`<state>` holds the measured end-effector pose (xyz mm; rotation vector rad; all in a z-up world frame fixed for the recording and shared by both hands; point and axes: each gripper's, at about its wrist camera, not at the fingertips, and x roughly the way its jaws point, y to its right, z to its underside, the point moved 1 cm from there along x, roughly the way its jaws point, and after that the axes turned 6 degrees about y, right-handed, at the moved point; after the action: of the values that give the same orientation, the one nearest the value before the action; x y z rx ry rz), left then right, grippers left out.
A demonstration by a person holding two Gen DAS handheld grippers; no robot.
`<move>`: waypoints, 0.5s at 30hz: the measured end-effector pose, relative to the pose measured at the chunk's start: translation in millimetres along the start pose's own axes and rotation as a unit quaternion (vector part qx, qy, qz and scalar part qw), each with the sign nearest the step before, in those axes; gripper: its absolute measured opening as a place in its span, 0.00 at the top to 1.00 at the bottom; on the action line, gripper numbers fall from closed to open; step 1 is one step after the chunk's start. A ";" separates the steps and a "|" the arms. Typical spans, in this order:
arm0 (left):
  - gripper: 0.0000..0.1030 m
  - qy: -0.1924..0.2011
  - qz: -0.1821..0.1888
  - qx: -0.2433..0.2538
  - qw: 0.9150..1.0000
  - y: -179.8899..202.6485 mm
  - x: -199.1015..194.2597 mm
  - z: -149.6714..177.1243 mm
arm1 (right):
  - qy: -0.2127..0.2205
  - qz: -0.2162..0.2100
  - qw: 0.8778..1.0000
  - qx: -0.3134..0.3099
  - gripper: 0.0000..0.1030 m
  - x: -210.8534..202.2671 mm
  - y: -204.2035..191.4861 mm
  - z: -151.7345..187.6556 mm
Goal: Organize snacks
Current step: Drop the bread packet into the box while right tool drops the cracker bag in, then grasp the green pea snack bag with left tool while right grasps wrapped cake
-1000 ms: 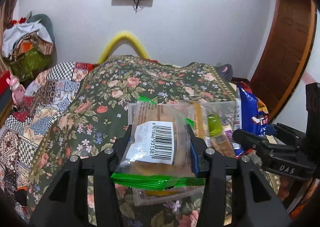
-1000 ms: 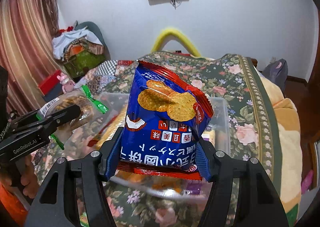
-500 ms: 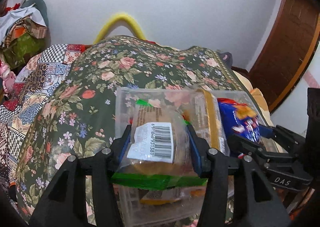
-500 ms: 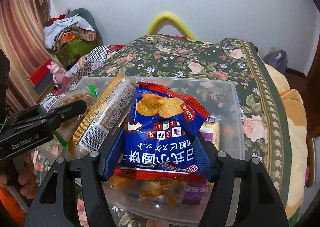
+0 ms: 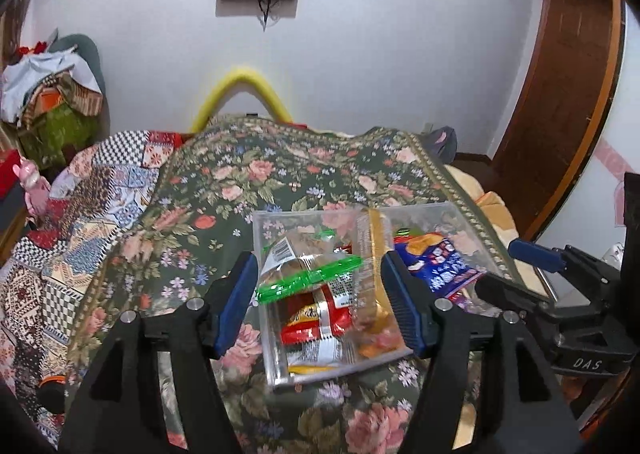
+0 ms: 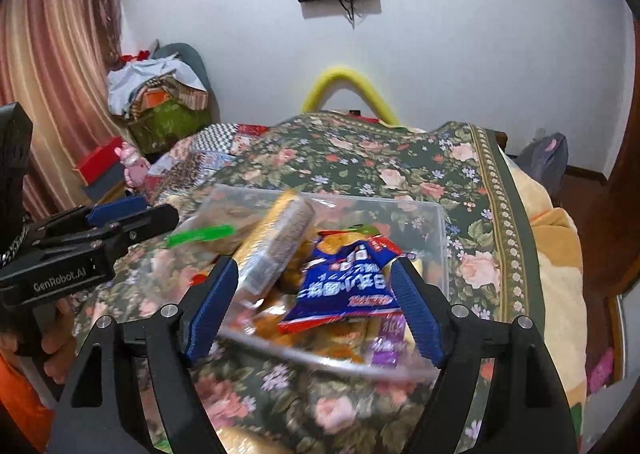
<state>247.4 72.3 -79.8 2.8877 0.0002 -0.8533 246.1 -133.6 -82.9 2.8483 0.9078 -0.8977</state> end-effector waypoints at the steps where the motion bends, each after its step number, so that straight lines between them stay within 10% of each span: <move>1: 0.36 0.002 0.001 0.001 1.000 0.5 -4.9 0.4 | 0.001 -0.004 1.000 0.000 0.25 -5.3 -3.4 2.1; 15: 0.32 -0.060 0.012 0.011 0.998 -1.1 -39.1 68.4 | -0.074 -0.021 0.997 -0.013 0.22 -4.6 -31.2 79.3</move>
<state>177.5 66.3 -115.7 2.8442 -0.0567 -1.0277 185.2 -124.9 -142.0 2.7086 0.9568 -1.0753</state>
